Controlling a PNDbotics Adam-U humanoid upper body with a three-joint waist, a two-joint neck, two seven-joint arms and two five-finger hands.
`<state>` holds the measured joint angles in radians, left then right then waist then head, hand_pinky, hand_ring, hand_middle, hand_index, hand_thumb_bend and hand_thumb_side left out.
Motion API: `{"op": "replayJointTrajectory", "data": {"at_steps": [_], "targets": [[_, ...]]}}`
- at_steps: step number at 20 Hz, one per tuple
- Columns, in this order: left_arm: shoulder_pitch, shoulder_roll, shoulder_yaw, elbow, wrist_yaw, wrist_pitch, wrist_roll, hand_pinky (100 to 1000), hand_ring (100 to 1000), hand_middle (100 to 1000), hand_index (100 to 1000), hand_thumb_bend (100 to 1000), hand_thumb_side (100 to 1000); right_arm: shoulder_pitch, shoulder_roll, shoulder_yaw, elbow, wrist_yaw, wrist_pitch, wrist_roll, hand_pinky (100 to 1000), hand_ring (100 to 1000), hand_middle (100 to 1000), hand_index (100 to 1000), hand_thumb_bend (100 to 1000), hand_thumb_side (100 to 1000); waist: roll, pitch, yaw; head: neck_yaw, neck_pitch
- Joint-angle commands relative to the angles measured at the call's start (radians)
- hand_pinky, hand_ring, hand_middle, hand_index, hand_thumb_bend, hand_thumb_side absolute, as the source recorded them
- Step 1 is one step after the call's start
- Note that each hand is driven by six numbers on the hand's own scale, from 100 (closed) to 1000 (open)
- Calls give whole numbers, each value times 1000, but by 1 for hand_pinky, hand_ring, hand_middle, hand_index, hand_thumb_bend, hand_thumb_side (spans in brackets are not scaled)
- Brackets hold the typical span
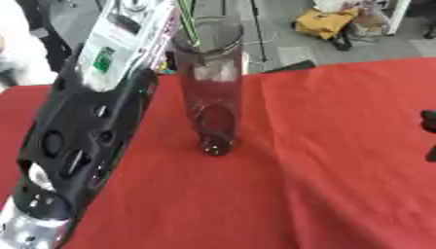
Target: Arrange flowers into the vase.
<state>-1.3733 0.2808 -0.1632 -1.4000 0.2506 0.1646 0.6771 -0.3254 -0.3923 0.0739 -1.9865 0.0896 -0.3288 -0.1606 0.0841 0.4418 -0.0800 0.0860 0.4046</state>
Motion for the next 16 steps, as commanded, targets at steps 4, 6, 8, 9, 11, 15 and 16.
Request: {"op": "replayJointTrajectory", "data": {"at_steps": [4,6,8,9,11,15,16], "targets": [[-13,17,-7,1,-29,31,-11,100,100,100,141,100,1000,-4,-6,-12,-14,13,7,-6,839,837,410,750,100,1000,-6,-20,3,-3,-7],[-13,21,-9,-1,-42,44,-8,100,100,100,150,100,1000,-3,-6,-11,-14,14,8,-5,840,837,410,750,100,1000,-6,-21,4,-4,-6],[-14,25,-11,-4,-57,54,-12,100,100,100,165,100,1000,-1,-6,-11,-14,15,10,-5,840,837,409,750,100,1000,-6,-23,5,-5,-5],[-14,29,-12,-6,-65,60,-15,100,100,100,176,100,1000,0,-6,-11,-14,15,11,-5,840,837,409,750,100,1000,-5,-24,6,-6,-4],[-12,34,-12,-7,-80,74,-22,100,100,100,195,100,1000,1,-6,-12,-14,16,12,-6,840,837,409,751,100,1000,-5,-25,7,-7,-2],[-7,50,-20,3,-157,121,-37,100,100,100,196,100,997,4,-7,-14,-14,16,13,-8,840,837,408,751,100,1000,-5,-27,10,-10,-2],[-6,51,-20,4,-179,132,-43,100,100,100,196,100,993,5,-6,-15,-14,17,13,-8,840,837,408,751,100,1000,-5,-27,11,-11,-3]]}}
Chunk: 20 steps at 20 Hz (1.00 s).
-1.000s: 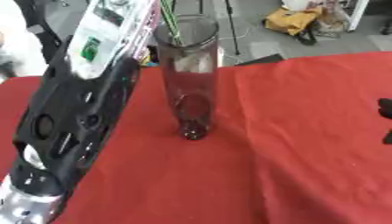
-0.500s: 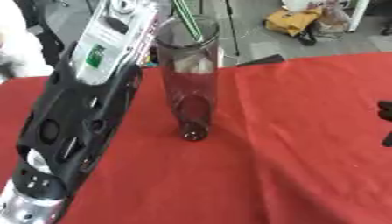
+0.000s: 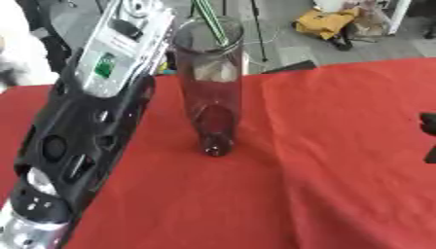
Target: Arrange flowers into the vase.
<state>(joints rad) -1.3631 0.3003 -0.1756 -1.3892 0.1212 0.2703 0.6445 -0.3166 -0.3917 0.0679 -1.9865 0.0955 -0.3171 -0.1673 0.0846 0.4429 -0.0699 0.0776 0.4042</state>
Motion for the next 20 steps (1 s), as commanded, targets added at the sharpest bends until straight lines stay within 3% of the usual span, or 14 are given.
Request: {"op": "replayJointTrajectory", "data": {"at_steps": [1,5,7,14,20], "targets": [[-16,33,-6,-7,-70,36,-16,100,100,100,197,100,990,-3,-6,-9,-14,11,2,-2,840,837,408,751,100,1000,-6,-29,1,-3,-3],[-11,41,-10,-8,-126,71,-63,101,101,155,256,100,974,-2,-6,-10,-14,12,4,-3,841,838,408,752,100,1000,-6,-30,3,-6,-2],[-8,44,-8,-6,-143,87,-86,155,154,196,285,100,964,-2,-6,-11,-14,12,4,-4,841,838,407,752,100,1000,-6,-30,4,-7,-1],[1,51,-8,6,-201,143,-181,263,264,301,298,100,937,-2,-7,-13,-14,9,4,-5,841,838,407,753,100,1000,-7,-32,6,-11,0],[8,58,-12,9,-235,174,-235,294,295,334,308,100,915,0,-6,-15,-14,9,6,-6,841,838,406,753,100,1000,-8,-34,8,-14,1]]}}
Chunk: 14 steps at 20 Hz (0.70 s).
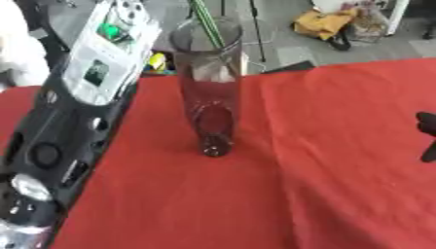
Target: Arrange flowers into the vase.
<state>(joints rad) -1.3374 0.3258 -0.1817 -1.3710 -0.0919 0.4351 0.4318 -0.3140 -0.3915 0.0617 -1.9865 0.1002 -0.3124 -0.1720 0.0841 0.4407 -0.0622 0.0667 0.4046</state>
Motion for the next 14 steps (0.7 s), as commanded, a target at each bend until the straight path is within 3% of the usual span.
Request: {"op": "replayJointTrajectory", "data": {"at_steps": [1,6,14], "targets": [[-17,34,-7,-10,-30,13,-34,301,304,345,314,100,910,-2,-6,-9,-14,4,2,-1,842,838,406,753,100,1000,-8,-32,2,-4,1],[-12,49,-16,-11,-94,28,-110,344,357,406,361,100,895,-1,-7,-10,-14,4,5,-1,842,838,406,754,100,1000,-7,-35,6,-8,3],[2,70,-23,-13,-223,32,-255,430,477,529,524,100,926,3,-6,-12,-14,4,8,-4,842,839,405,753,100,1000,-9,-39,9,-13,1]]}}
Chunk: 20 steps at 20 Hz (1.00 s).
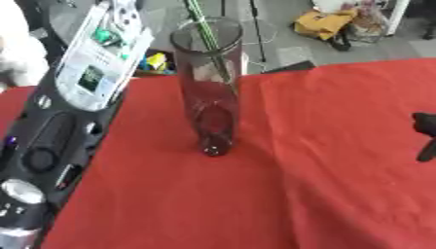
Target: Arrange flowers into the vase.
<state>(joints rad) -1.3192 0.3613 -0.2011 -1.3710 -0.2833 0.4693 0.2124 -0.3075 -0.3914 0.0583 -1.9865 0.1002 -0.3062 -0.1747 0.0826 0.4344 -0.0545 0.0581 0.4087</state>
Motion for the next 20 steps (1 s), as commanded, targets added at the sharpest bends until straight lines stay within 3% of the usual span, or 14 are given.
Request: {"op": "replayJointTrajectory", "data": {"at_steps": [1,10,17,20], "targets": [[-14,37,-5,-12,-42,-3,-54,440,487,539,538,100,940,-3,-6,-9,-14,4,2,-1,842,839,404,753,100,1000,-8,-33,2,-6,-3],[0,50,-4,-13,-111,-19,-151,535,582,607,652,100,981,-2,-3,-10,-14,4,5,1,843,840,403,753,100,1000,-11,-33,5,-9,-6],[5,54,-2,-11,-149,-35,-191,544,590,613,662,100,980,-2,-1,-10,-14,6,8,1,844,840,402,753,100,1000,-12,-33,5,-10,-8],[11,60,-12,-19,-166,-55,-209,588,643,670,743,100,989,-2,0,-10,-14,7,9,1,844,841,401,754,100,1000,-13,-32,6,-13,-9]]}}
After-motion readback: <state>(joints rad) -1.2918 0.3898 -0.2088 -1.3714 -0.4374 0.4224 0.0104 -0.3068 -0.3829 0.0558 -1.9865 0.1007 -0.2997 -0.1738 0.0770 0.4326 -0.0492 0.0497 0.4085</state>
